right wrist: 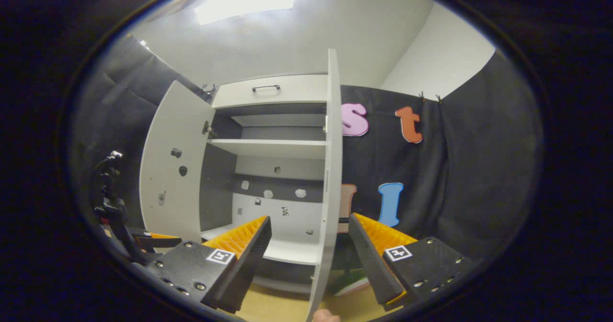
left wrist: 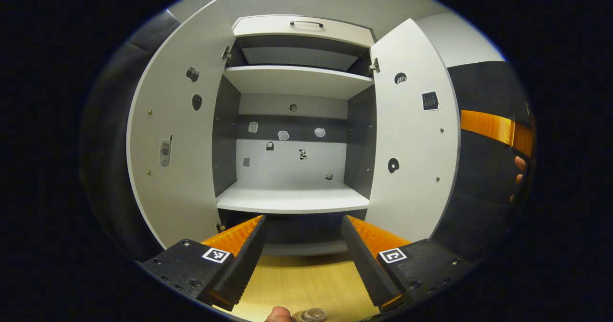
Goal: Grasp the bottle in the cabinet with the left hand and place it on the coaster, then close the right door with the right hand and the left door with the left hand.
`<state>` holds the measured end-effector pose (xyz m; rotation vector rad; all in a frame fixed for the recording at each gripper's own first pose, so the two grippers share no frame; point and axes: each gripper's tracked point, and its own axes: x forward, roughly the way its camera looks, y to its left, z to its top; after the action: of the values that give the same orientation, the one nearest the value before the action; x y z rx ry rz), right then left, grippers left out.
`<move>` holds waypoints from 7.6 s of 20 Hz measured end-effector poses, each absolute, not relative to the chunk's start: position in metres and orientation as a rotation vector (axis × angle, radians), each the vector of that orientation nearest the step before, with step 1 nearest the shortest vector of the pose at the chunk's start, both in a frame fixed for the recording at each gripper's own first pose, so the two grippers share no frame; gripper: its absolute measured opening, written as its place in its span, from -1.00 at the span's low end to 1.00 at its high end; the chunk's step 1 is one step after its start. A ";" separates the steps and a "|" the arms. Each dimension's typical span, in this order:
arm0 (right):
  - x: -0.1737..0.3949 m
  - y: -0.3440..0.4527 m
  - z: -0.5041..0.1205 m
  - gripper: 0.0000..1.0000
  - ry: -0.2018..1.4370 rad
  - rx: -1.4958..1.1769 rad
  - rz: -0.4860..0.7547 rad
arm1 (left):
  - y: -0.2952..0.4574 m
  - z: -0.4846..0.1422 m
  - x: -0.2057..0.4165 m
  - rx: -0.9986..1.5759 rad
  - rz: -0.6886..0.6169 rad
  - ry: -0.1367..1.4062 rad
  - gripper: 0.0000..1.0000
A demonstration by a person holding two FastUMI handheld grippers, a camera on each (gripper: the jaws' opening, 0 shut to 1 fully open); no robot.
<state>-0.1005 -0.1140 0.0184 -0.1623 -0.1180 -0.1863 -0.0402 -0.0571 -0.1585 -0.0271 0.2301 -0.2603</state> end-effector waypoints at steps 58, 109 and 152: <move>-0.001 0.014 -0.026 1.00 0.024 -0.015 0.068 | 0.146 -0.127 -0.099 -0.063 0.182 0.185 0.94; -0.009 0.052 -0.062 0.94 0.101 -0.096 0.062 | 0.133 -0.167 0.006 -0.125 -0.031 0.243 0.88; -0.032 -0.071 0.017 0.99 0.030 -0.105 -0.103 | -0.042 -0.017 0.017 -0.089 -0.210 0.058 0.87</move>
<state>-0.0323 -0.0711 0.0171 -0.1049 0.0302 -0.1026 0.0172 -0.0421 -0.0166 -0.0893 0.0581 -0.2099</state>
